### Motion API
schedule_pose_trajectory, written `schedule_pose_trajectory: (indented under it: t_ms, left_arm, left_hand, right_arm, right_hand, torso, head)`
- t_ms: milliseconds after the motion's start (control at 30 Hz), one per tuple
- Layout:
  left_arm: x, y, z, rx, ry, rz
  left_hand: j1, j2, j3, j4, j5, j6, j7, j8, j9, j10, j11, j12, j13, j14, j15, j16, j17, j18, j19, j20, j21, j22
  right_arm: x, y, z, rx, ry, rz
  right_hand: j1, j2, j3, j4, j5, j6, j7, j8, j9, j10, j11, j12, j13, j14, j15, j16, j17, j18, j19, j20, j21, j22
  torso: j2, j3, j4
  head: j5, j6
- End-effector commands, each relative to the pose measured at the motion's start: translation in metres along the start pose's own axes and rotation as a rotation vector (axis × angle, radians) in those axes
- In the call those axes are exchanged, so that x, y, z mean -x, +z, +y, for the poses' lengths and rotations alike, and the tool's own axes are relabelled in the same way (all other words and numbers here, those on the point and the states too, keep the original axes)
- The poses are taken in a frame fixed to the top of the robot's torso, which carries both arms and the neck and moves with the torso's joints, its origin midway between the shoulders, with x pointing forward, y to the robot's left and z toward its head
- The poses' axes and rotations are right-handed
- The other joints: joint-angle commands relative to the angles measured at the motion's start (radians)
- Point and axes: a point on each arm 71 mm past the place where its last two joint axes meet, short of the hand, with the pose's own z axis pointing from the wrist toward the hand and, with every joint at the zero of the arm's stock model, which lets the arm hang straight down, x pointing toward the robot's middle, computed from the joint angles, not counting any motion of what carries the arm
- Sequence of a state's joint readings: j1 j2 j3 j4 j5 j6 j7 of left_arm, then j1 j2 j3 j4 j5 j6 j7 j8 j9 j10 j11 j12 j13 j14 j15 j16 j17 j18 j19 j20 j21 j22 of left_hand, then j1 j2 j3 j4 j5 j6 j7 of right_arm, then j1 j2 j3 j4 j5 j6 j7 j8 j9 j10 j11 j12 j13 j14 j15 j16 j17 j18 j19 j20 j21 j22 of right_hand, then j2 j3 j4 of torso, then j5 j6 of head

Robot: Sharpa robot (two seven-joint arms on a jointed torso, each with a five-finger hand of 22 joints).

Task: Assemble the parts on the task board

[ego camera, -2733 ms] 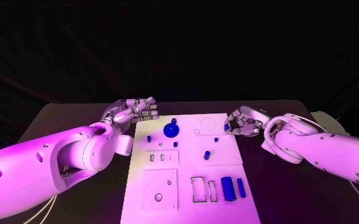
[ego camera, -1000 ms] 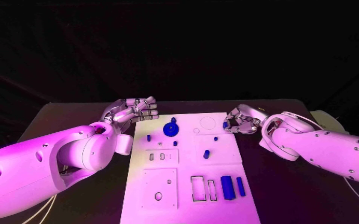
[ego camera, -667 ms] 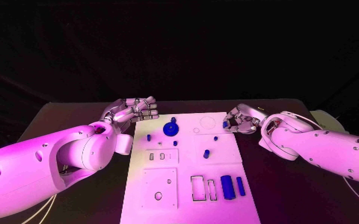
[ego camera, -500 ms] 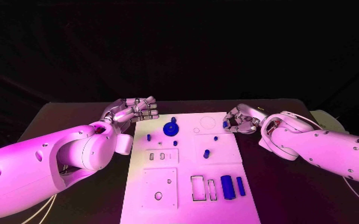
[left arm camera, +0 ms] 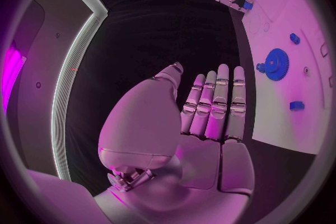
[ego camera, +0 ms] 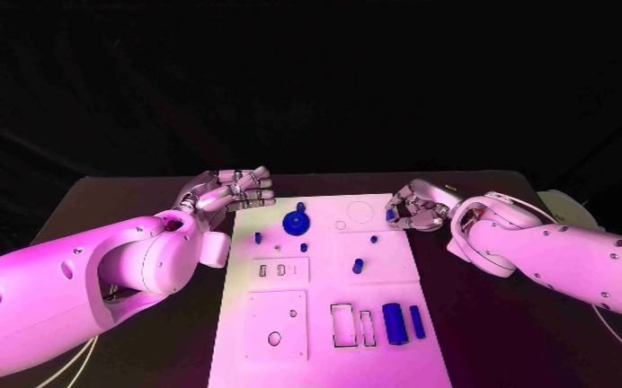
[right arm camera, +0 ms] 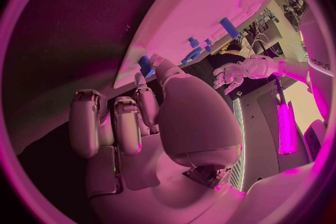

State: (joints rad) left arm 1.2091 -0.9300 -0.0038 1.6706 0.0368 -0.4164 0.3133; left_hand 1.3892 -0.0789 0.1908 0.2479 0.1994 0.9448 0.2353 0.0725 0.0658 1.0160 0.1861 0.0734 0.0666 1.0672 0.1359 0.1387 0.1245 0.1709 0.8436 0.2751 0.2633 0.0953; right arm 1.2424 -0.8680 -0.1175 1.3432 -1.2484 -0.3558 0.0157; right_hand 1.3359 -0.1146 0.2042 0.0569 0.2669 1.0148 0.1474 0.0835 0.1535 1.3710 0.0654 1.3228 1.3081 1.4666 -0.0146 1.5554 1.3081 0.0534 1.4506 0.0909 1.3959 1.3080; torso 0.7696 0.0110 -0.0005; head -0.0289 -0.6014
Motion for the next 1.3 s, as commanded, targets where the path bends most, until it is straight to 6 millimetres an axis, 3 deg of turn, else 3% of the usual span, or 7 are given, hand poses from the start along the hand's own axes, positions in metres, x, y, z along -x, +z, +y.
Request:
schedule_pose_trajectory:
  t_ms: [33,400,567,833,967,1300]
  left_arm:
    - [-0.003,0.000,-0.001,-0.002,-0.008,0.021]
    - [-0.003,0.000,-0.001,0.000,-0.008,0.021]
    - [-0.003,0.000,-0.001,0.001,-0.008,0.021]
    - [-0.002,0.000,0.000,0.003,-0.008,0.020]
    - [-0.001,0.001,0.000,0.006,-0.007,0.020]
    - [0.000,0.006,0.003,0.015,-0.006,0.019]
  left_hand:
    - [-0.001,0.007,-0.001,-0.006,0.001,-0.002,0.005,-0.004,0.000,-0.006,0.000,-0.005,-0.001,0.000,0.004,-0.005,0.001,0.012,-0.003,0.006,-0.005,-0.001]
    - [-0.001,0.007,-0.001,-0.006,0.001,-0.002,0.005,-0.004,0.000,-0.006,0.000,-0.005,-0.001,0.000,0.004,-0.005,0.001,0.012,-0.003,0.006,-0.005,-0.001]
    - [-0.001,0.007,-0.001,-0.006,0.001,-0.002,0.005,-0.004,0.000,-0.006,0.000,-0.005,-0.001,0.000,0.004,-0.005,0.001,0.012,-0.003,0.006,-0.005,-0.001]
    - [-0.001,0.007,-0.001,-0.006,0.001,-0.002,0.005,-0.004,0.000,-0.006,0.000,-0.005,-0.001,0.000,0.004,-0.005,0.001,0.012,-0.003,0.006,-0.005,-0.001]
    - [-0.001,0.007,-0.001,-0.006,0.001,-0.002,0.005,-0.004,0.000,-0.006,0.000,-0.005,-0.001,0.000,0.004,-0.005,0.001,0.012,-0.003,0.006,-0.005,-0.001]
    - [-0.001,0.007,-0.002,-0.006,0.001,-0.003,0.005,-0.005,0.000,-0.007,0.001,-0.005,-0.001,0.000,0.004,-0.006,0.001,0.013,-0.003,0.006,-0.005,-0.002]
  right_arm:
    - [-0.001,0.000,0.001,0.005,-0.009,0.008]
    - [-0.002,0.001,0.002,0.011,-0.008,0.006]
    - [-0.001,0.001,0.002,0.009,-0.008,-0.001]
    - [-0.001,-0.002,0.010,0.020,-0.006,-0.030]
    - [-0.001,-0.005,0.023,0.031,-0.003,-0.026]
    - [-0.009,-0.010,0.092,0.160,-0.024,-0.031]
  right_hand:
    - [0.001,0.014,0.004,-0.003,-0.002,0.011,-0.002,0.005,0.002,0.003,-0.004,0.007,0.028,0.098,0.005,0.005,0.235,-0.003,0.002,0.006,0.001,0.078]
    - [0.018,0.049,0.026,-0.010,-0.007,0.059,-0.021,0.032,0.011,0.027,-0.020,0.032,0.051,0.099,-0.006,0.007,0.240,-0.005,0.009,-0.002,0.009,0.089]
    - [0.027,0.070,0.042,-0.015,-0.043,0.089,-0.037,0.053,0.019,0.036,-0.033,0.041,0.059,0.099,-0.018,0.007,0.242,-0.006,0.012,-0.012,0.012,0.094]
    - [0.031,0.077,0.051,-0.019,-0.048,0.091,-0.040,0.057,0.021,0.037,-0.037,0.040,0.059,0.101,-0.022,0.010,0.248,-0.008,0.017,-0.016,0.019,0.102]
    - [0.032,0.087,0.060,-0.020,-0.048,0.083,-0.038,0.056,0.020,0.027,-0.036,0.027,0.047,0.101,-0.023,0.011,0.251,-0.009,0.017,-0.018,0.020,0.103]
    - [0.032,0.092,0.066,-0.021,-0.044,0.078,-0.037,0.055,0.020,0.027,-0.035,0.026,0.047,0.103,-0.022,0.013,0.256,-0.010,0.019,-0.019,0.022,0.106]
  torso:
    - [0.000,0.0002,-0.0002]
    - [0.000,0.0004,-0.0004]
    - [0.000,0.0004,-0.0002]
    - [-0.001,0.0007,-0.0007]
    - [-0.003,-0.0003,0.0003]
    - [-0.016,-0.0036,0.0042]
  head:
    - [0.000,0.000]
    - [-0.001,-0.003]
    - [0.000,-0.004]
    - [0.003,-0.005]
    - [0.004,-0.007]
    - [0.016,-0.013]
